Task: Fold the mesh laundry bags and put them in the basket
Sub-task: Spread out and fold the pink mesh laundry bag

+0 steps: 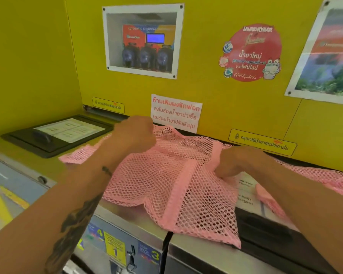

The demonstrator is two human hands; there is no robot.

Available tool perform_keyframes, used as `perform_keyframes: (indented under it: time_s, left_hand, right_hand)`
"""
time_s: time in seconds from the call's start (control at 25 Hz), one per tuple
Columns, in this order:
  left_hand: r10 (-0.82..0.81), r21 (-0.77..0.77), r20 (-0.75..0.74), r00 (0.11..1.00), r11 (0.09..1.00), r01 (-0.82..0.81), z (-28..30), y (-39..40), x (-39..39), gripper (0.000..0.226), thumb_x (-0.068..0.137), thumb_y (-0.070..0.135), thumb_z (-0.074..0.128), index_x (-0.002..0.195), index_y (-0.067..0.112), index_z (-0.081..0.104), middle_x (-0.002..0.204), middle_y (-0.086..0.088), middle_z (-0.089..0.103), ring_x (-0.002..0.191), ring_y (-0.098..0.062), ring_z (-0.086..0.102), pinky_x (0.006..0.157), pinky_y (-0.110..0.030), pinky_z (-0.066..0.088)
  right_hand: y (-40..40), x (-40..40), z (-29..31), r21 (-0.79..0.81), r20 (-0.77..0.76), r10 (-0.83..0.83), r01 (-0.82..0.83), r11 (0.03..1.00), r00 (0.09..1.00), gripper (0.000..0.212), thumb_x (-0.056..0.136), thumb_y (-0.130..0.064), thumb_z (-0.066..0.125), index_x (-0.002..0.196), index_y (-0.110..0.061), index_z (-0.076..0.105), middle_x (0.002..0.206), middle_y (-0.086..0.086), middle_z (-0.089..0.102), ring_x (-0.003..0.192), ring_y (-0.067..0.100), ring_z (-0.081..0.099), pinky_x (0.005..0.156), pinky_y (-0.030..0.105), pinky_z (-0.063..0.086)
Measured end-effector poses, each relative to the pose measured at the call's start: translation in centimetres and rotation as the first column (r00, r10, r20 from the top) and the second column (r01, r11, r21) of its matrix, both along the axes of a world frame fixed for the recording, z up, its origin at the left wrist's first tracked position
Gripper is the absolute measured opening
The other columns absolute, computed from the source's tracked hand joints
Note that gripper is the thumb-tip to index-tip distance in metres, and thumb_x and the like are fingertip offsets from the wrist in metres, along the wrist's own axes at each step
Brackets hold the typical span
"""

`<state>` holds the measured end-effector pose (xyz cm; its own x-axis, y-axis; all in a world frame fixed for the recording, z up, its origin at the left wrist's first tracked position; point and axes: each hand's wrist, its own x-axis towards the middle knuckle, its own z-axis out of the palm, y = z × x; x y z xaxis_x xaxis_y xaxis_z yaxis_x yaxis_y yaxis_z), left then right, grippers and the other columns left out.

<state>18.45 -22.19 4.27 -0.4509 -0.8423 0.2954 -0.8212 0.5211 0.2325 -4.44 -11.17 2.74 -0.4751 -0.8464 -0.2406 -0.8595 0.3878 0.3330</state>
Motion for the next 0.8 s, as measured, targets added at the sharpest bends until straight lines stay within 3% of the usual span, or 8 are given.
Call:
perform_keyframes:
  time_s: [0.12, 0.2, 0.28, 0.4, 0.48, 0.56, 0.68, 0.8]
  left_hand:
    - [-0.211, 0.146, 0.112, 0.971, 0.97, 0.194, -2.5, 0.5, -2.4, 0.054, 0.091, 0.056, 0.039, 0.14, 0.034, 0.04, 0.154, -0.007, 0.035, 0.139, -0.033, 0.034, 0.112, -0.063, 0.026]
    - [-0.309, 0.383, 0.341, 0.888, 0.908, 0.169, -4.8, 0.6, -2.8, 0.074, 0.086, 0.073, 0.028, 0.151, 0.041, 0.015, 0.164, -0.007, 0.006, 0.149, -0.036, 0.007, 0.115, -0.066, 0.009]
    - [-0.399, 0.538, 0.418, 0.816, 0.833, 0.132, -4.8, 1.3, -2.3, 0.084, 0.081, 0.079, 0.033, 0.151, 0.045, 0.003, 0.165, -0.003, -0.005, 0.15, -0.032, -0.001, 0.118, -0.061, 0.007]
    - [-0.498, 0.598, 0.278, 0.822, 0.759, 0.258, -1.2, 2.5, -0.8, 0.073, 0.084, 0.067, 0.052, 0.148, 0.048, 0.024, 0.158, 0.011, 0.028, 0.144, -0.02, 0.029, 0.116, -0.046, 0.022]
    - [-0.402, 0.451, 0.047, 0.914, 0.826, 0.34, 0.5, 1.7, -0.4, 0.056, 0.089, 0.054, 0.055, 0.142, 0.045, 0.039, 0.142, 0.012, 0.049, 0.125, -0.015, 0.05, 0.103, -0.038, 0.038]
    - [-0.188, 0.247, -0.174, 0.967, 0.942, 0.228, 0.6, -1.0, -0.5, 0.044, 0.092, 0.038, 0.053, 0.136, 0.032, 0.049, 0.133, 0.004, 0.057, 0.111, -0.019, 0.058, 0.09, -0.033, 0.045]
    - [0.027, 0.147, 0.063, 0.998, 0.988, -0.036, -1.3, -4.9, -0.1, 0.045, 0.084, 0.045, 0.048, 0.121, 0.021, 0.057, 0.125, -0.006, 0.061, 0.104, -0.029, 0.059, 0.091, -0.044, 0.051]
    - [-0.045, 0.318, 0.176, 0.983, 0.948, -0.014, -4.4, -5.5, 0.0, 0.038, 0.085, 0.039, 0.059, 0.118, 0.02, 0.058, 0.103, 0.0, 0.059, 0.093, -0.021, 0.058, 0.082, -0.038, 0.053]
  right_hand:
    - [-0.4, -0.2, -1.5, -0.141, 0.344, 0.083, -0.036, 0.989, 0.935, 0.073, 0.089, -0.052, 0.04, 0.154, -0.031, 0.014, 0.162, 0.008, 0.023, 0.146, 0.032, 0.026, 0.117, 0.052, 0.025]
    - [0.1, -0.3, -2.3, 0.031, 0.44, 0.066, -0.089, 0.996, 0.896, 0.069, 0.096, -0.046, 0.031, 0.155, -0.036, -0.003, 0.166, 0.007, -0.006, 0.152, 0.031, -0.001, 0.121, 0.054, 0.004]
    - [0.6, -0.9, -1.4, 0.145, 0.431, 0.011, -0.082, 0.986, 0.902, 0.079, 0.095, -0.041, 0.044, 0.155, -0.033, -0.006, 0.166, 0.007, -0.008, 0.152, 0.031, -0.004, 0.12, 0.053, 0.003]
    - [1.1, -1.7, 0.9, 0.21, 0.332, -0.027, -0.046, 0.977, 0.943, 0.105, 0.084, -0.039, 0.07, 0.157, -0.025, -0.004, 0.166, 0.003, 0.006, 0.151, 0.03, 0.011, 0.12, 0.047, 0.018]
    - [0.8, -1.2, 1.4, 0.081, 0.284, 0.073, -0.099, 0.992, 0.956, 0.1, 0.084, -0.034, 0.069, 0.157, -0.028, 0.001, 0.166, 0.002, 0.01, 0.15, 0.028, 0.018, 0.118, 0.044, 0.025]
    - [-0.5, 0.9, 1.2, -0.146, 0.334, 0.243, -0.205, 0.968, 0.911, 0.089, 0.084, -0.032, 0.062, 0.155, -0.032, 0.009, 0.164, 0.003, 0.015, 0.148, 0.026, 0.023, 0.116, 0.044, 0.029]
    - [-3.1, 4.3, -0.3, -0.293, 0.45, 0.382, -0.27, 0.917, 0.807, 0.082, 0.083, -0.047, 0.063, 0.152, -0.038, 0.02, 0.162, 0.001, 0.02, 0.146, 0.025, 0.027, 0.116, 0.046, 0.028]
    - [-5.0, 4.7, -2.8, -0.151, 0.455, 0.295, -0.254, 0.955, 0.84, 0.087, 0.081, -0.068, 0.052, 0.153, -0.033, 0.019, 0.163, 0.005, 0.019, 0.147, 0.029, 0.025, 0.117, 0.05, 0.024]
